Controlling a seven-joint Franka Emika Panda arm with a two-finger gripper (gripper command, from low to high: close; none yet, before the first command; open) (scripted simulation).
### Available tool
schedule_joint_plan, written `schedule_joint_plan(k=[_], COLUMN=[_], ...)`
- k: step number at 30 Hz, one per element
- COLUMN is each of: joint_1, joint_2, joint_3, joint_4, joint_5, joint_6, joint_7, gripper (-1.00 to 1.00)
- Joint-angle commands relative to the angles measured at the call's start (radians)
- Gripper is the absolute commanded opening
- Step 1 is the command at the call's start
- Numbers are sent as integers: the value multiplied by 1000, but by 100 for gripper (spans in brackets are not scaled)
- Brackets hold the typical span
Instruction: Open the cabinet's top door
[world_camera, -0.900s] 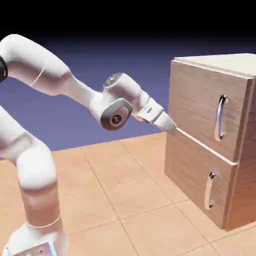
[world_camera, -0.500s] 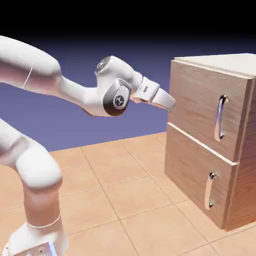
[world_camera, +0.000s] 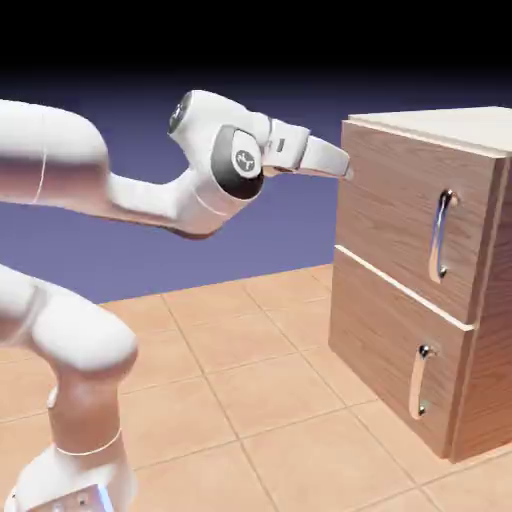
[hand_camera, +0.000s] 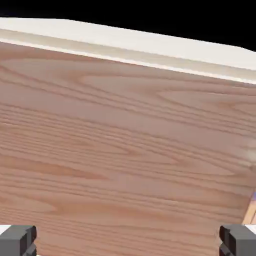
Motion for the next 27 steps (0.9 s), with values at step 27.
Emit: schedule_joint_plan(k=[27], joint_1=[483], joint_2=[-318], joint_3=[-554], joint_4=[185], joint_5=[-1174], joint_6=[-114], joint_7=[679], gripper=[100])
